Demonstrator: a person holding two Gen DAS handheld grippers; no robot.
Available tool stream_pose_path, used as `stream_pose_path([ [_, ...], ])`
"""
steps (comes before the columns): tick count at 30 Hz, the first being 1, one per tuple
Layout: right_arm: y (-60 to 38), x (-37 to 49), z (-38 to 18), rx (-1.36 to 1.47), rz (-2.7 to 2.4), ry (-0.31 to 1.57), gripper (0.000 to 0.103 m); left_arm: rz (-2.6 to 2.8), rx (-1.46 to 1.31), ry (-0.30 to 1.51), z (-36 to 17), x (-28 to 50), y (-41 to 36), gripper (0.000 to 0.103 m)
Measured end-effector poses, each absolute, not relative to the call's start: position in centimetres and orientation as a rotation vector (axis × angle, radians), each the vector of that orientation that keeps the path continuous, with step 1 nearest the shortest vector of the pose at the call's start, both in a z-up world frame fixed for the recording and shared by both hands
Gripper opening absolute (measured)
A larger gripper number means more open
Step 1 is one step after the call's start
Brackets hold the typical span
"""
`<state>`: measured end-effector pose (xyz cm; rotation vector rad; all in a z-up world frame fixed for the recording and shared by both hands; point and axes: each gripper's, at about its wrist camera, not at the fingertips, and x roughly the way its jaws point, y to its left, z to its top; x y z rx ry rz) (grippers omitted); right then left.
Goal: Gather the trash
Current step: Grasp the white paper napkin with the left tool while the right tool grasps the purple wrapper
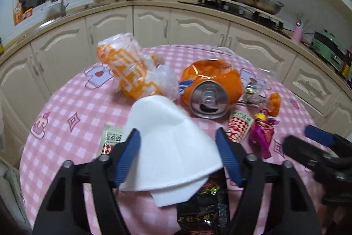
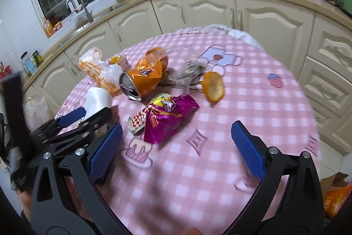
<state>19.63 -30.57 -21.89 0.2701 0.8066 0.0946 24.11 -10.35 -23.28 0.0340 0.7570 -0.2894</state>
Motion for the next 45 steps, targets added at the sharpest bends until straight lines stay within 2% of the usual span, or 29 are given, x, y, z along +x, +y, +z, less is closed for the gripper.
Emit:
stream_pose_path([
  [1, -30.3, 20.4, -22.3, 0.272, 0.097, 0.821, 0.096, -0.298, 0.051, 0.75, -23.1, 24.0, -10.6, 0.055],
  [3, -30.4, 21.6, -23.0, 0.291, 0.104, 0.842, 0.091, -0.294, 0.058, 0.746, -22.9, 24.1, -10.5, 0.054],
  [5, -30.1, 22.3, -23.5, 0.282, 0.106, 0.867, 0.075, -0.305, 0.057, 0.748, -22.7, 24.1, -10.2, 0.056],
  [6, -30.0, 22.5, -23.8, 0.279, 0.115, 0.879, 0.061, -0.299, 0.061, 0.756, -22.8, 24.2, -10.1, 0.066],
  [7, -29.8, 22.7, -24.1, 0.273, 0.119, 0.885, 0.053, -0.281, 0.057, 0.769, -22.9, 24.5, -10.0, 0.079],
  [10, -29.6, 22.3, -24.1, 0.268, 0.123, 0.871, 0.049, -0.264, 0.081, 0.768, -23.7, 25.2, -10.3, 0.08],
  [11, -29.7, 22.1, -24.1, 0.273, 0.13, 0.869, 0.048, -0.261, 0.091, 0.77, -23.8, 25.3, -10.4, 0.079],
  [13, -29.7, 21.6, -24.1, 0.258, 0.135, 0.864, 0.047, -0.282, 0.104, 0.742, -23.3, 25.0, -10.6, 0.06],
  [16, -30.0, 20.6, -24.0, 0.267, 0.146, 0.855, 0.047, -0.286, 0.158, 0.709, -22.7, 24.1, -11.1, 0.041],
  [22, -30.7, 18.4, -23.1, 0.287, 0.161, 0.822, 0.047, -0.333, 0.108, 0.673, -21.4, 22.5, -9.0, 0.023],
  [25, -30.9, 17.7, -22.4, 0.282, 0.167, 0.806, 0.047, -0.34, 0.081, 0.656, -20.6, 21.4, -7.5, 0.02],
  [29, -30.7, 17.5, -22.0, 0.278, 0.173, 0.803, 0.047, -0.367, 0.103, 0.665, -20.9, 20.6, -6.6, 0.023],
  [32, -30.4, 17.4, -22.3, 0.282, 0.178, 0.811, 0.047, -0.36, 0.199, 0.701, -22.2, 20.3, -7.2, 0.036],
  [34, -30.3, 17.4, -22.6, 0.286, 0.179, 0.817, 0.047, -0.351, 0.248, 0.715, -23.4, 20.3, -7.5, 0.038],
  [35, -30.2, 17.5, -22.7, 0.286, 0.178, 0.82, 0.047, -0.356, 0.262, 0.738, -23.9, 20.4, -7.7, 0.034],
  [37, -30.1, 17.4, -22.8, 0.286, 0.177, 0.824, 0.047, -0.368, 0.307, 0.721, -23.7, 20.1, -8.0, 0.0],
  [41, -29.8, 17.3, -22.6, 0.282, 0.183, 0.822, 0.047, -0.37, 0.359, 0.717, -23.7, 19.4, -8.2, 0.0],
  [45, -29.7, 17.0, -22.4, 0.282, 0.188, 0.817, 0.047, -0.357, 0.201, 0.686, -22.5, 19.1, -5.3, 0.0],
])
